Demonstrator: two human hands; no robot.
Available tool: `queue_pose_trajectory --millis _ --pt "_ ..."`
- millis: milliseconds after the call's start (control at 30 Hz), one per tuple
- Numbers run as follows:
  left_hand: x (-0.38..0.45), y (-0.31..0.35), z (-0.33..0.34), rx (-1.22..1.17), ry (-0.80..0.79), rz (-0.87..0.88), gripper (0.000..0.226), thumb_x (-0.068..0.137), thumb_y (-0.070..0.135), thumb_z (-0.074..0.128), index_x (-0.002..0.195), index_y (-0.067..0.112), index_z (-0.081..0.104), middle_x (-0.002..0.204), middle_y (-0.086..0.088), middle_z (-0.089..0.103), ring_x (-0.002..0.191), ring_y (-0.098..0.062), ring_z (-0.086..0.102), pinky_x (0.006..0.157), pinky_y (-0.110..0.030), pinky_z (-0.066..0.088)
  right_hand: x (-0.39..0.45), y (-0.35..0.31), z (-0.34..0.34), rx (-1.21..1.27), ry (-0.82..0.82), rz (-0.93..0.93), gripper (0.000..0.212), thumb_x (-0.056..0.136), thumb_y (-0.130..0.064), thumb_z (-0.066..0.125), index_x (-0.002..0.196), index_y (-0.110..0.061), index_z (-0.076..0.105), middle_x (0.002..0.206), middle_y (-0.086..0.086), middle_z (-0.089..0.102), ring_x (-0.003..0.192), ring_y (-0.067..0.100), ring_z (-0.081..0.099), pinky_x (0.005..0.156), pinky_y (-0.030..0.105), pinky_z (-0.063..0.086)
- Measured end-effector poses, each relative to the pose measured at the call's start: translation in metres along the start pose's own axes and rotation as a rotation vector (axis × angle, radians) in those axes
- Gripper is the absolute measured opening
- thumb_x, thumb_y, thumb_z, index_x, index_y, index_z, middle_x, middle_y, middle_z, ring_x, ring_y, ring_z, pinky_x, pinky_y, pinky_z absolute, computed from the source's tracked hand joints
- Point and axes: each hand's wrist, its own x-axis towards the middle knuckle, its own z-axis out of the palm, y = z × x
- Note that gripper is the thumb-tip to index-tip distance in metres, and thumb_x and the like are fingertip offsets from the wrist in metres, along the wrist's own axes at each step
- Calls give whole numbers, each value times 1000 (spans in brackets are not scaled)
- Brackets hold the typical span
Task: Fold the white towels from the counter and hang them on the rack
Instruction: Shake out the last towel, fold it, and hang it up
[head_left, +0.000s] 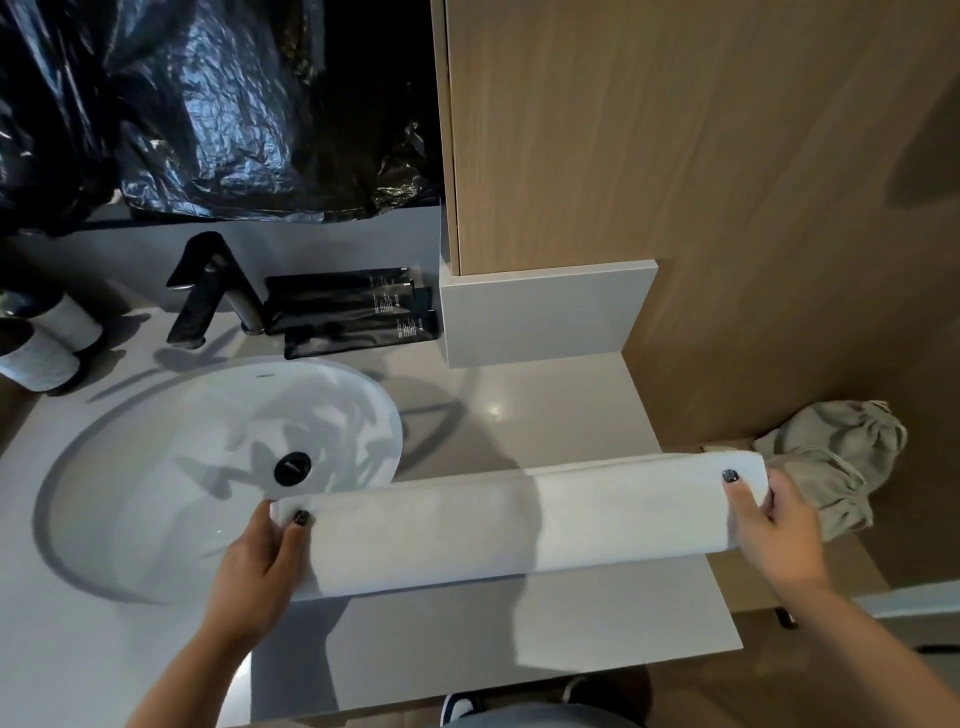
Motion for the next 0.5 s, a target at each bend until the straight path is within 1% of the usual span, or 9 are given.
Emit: queue_pose_trajectory --millis 67,133,167,200,267,333,367,433,500 --pt "-3 -1 2 14 15 6 30 90 41 46 88 12 44 51 0 51 54 -22 51 56 -38 39 -3 4 -1 0 -14 7 22 97 -33 55 95 -11 52 79 10 54 74 30 54 61 38 45" --pt "-1 -4 6 36 15 0 23 99 27 53 90 8 45 51 -3 51 56 -22 52 57 -38 39 -5 4 0 12 -17 4 23 97 -32 55 95 -10 52 76 8 53 70 28 52 57 34 41" --pt "2 -5 9 44 12 -7 18 101 21 52 91 8 44 53 -5 52 57 -22 52 57 -39 39 -6 2 1 17 -11 -1 22 97 -32 55 96 -10 52 78 8 53 71 26 53 57 33 42" --pt "4 -4 10 53 11 -14 17 101 19 49 90 8 43 54 -5 53 57 -22 52 57 -39 38 -6 -1 3 17 -2 -1 21 97 -32 55 98 -11 51 80 6 54 72 24 54 58 33 44" --pt "10 -2 12 75 18 -22 20 101 20 47 86 8 42 56 -6 53 57 -22 51 54 -37 36 -4 -8 6 5 20 5 19 98 -32 54 100 -14 49 81 5 54 73 21 54 64 36 48" --pt "14 -4 14 85 17 -45 22 102 22 46 84 8 42 57 -8 53 57 -23 50 53 -36 34 -2 -13 9 -19 39 16 21 98 -34 53 97 -13 48 78 8 52 74 25 54 68 44 49" --pt "16 -6 14 85 14 -64 25 102 23 45 82 8 42 57 -9 53 57 -24 50 54 -37 35 -1 -13 10 -30 42 19 23 98 -34 53 96 -12 48 76 10 52 73 28 54 68 46 50" --pt "19 -6 15 94 6 -108 32 103 26 44 75 10 40 60 -10 53 61 -31 50 58 -41 37 0 -13 12 -54 31 39 24 98 -34 53 97 -10 50 74 9 51 74 30 55 69 46 50" --pt "27 -4 15 113 -29 -185 37 103 29 43 71 9 41 64 -10 53 71 -36 50 66 -43 38 4 -10 14 -71 -3 91 24 98 -33 53 100 -10 52 76 6 52 78 31 56 72 46 51"
